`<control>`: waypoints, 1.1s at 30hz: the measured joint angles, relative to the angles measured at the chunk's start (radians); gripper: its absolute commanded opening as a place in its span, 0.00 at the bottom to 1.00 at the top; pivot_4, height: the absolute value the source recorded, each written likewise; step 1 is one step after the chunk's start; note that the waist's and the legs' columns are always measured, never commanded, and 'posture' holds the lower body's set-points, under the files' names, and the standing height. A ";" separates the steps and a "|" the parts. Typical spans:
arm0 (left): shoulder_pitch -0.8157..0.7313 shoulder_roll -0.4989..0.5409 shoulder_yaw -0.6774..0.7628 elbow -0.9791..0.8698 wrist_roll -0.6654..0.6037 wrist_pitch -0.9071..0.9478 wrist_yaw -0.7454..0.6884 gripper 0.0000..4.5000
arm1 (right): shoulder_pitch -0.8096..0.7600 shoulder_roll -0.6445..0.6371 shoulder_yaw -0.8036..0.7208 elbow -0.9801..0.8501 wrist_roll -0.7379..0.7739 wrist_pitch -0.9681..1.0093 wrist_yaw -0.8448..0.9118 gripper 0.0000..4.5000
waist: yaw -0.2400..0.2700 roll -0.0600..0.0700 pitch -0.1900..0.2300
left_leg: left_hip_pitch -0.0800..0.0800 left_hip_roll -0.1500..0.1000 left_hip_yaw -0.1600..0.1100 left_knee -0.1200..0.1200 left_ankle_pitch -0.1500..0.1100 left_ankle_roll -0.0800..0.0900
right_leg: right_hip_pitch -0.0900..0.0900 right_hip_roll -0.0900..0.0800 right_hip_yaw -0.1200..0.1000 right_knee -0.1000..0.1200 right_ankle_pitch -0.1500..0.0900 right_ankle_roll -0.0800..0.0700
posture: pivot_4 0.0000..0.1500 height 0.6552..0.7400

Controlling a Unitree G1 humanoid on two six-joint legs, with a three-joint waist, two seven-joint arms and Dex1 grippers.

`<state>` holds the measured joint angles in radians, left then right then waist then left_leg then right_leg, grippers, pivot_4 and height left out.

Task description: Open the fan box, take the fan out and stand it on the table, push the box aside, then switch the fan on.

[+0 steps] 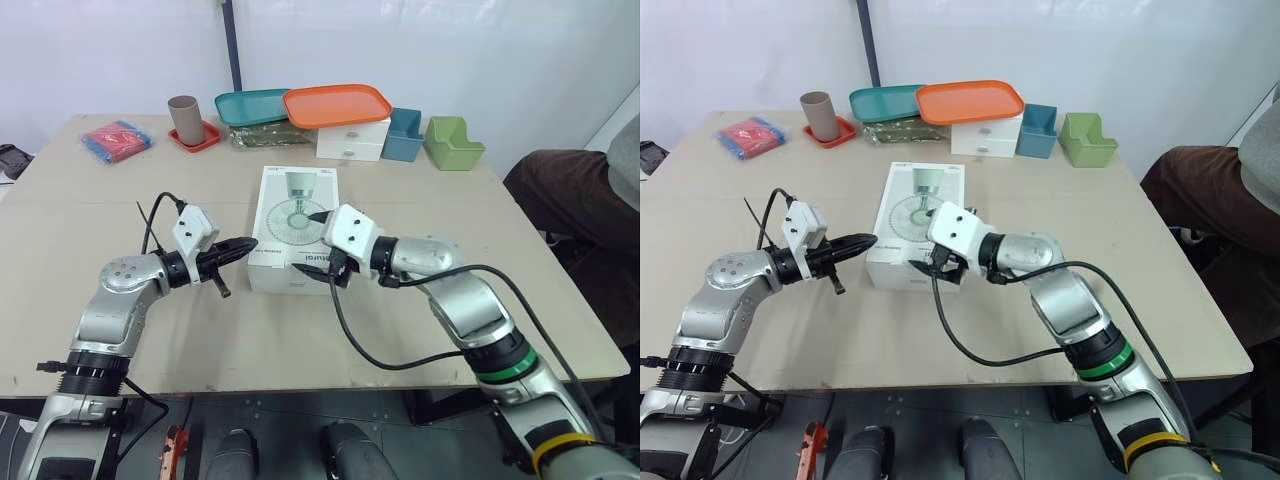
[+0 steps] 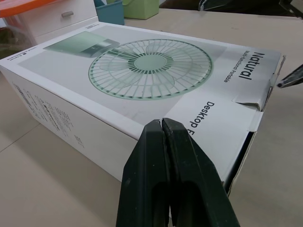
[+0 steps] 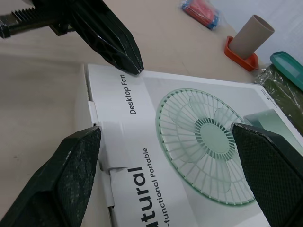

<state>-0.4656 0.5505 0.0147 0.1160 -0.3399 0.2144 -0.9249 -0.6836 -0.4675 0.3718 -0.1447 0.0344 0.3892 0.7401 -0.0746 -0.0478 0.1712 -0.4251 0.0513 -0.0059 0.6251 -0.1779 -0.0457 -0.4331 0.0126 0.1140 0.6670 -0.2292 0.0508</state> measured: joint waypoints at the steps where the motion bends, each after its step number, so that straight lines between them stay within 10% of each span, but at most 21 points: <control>1: 0.000 0.000 0.000 0.000 0.001 0.000 0.001 0.02 | 0.000 0.000 0.009 0.012 -0.011 -0.014 0.005 1.00 | 0.000 0.000 0.000 | 0.000 0.000 0.000 0.000 0.000 0.000 | 0.000 0.000 0.000 0.000 0.000 0.000 | 1.00 1.00; 33: 0.009 -0.019 -0.001 -0.013 0.016 -0.018 0.006 0.02 | -0.066 0.034 -0.105 0.105 -0.049 0.077 -0.048 1.00 | 0.001 0.000 0.000 | 0.000 0.000 0.000 -0.001 0.000 0.000 | 0.000 0.000 0.000 0.000 -0.001 0.001 | 1.00 1.00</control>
<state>-0.4563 0.5318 0.0135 0.1029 -0.3243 0.1967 -0.9194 -0.7492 -0.4339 0.2668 -0.0400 -0.0147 0.4658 0.6920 -0.0733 -0.0478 0.1712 -0.4255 0.0509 -0.0063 0.6244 -0.1778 -0.0456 -0.4329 0.0124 0.1139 0.6669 -0.2299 0.0515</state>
